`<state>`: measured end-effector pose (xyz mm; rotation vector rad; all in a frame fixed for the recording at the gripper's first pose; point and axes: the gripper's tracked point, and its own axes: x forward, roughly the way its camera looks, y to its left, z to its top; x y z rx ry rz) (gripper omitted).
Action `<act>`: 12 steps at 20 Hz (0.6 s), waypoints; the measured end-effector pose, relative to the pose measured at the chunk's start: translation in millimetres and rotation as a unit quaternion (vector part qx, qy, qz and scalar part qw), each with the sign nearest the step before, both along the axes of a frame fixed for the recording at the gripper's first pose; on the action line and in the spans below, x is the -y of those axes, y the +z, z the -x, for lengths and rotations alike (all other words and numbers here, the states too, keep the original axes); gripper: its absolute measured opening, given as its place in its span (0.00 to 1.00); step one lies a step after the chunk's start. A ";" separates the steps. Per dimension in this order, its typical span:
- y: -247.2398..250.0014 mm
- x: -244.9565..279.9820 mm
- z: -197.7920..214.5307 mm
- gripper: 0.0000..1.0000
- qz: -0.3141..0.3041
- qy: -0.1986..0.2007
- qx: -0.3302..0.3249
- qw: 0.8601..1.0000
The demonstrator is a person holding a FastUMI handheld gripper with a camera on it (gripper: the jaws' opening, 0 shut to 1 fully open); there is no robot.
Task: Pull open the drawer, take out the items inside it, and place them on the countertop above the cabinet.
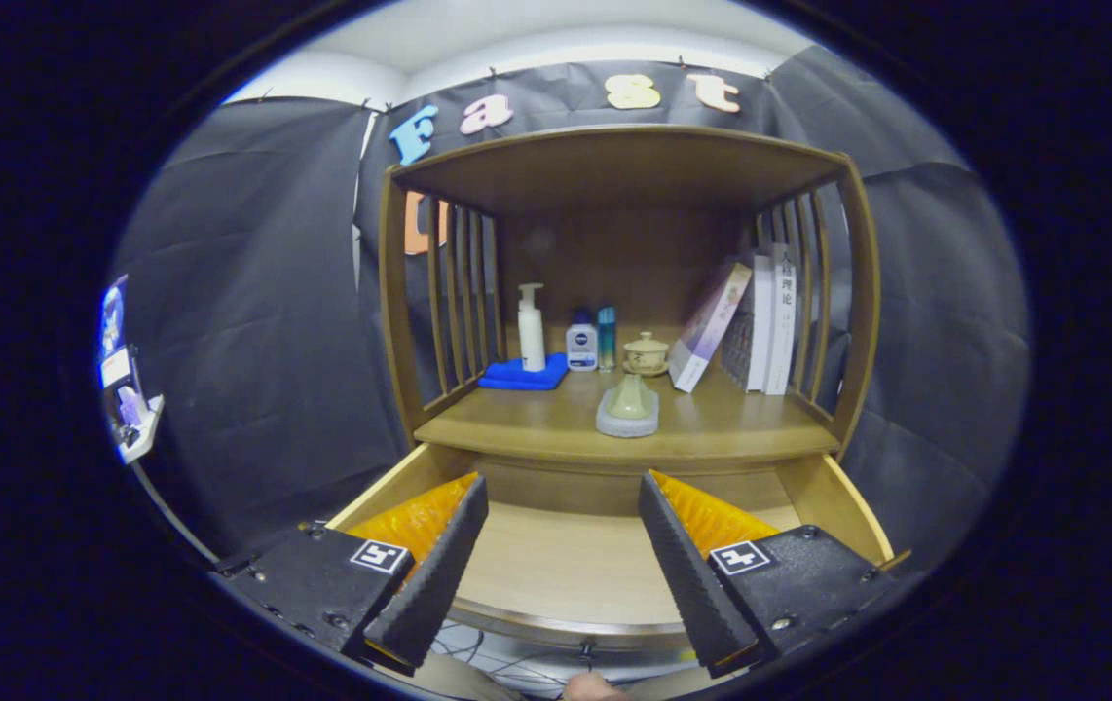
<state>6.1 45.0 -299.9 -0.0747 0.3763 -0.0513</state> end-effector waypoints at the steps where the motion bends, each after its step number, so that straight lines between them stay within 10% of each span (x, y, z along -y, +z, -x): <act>1: -1.7 2.7 3.9 0.98 0.003 -0.005 0.013 1.000; 12: -71.1 23.2 60.9 0.99 0.044 -0.047 0.015 0.998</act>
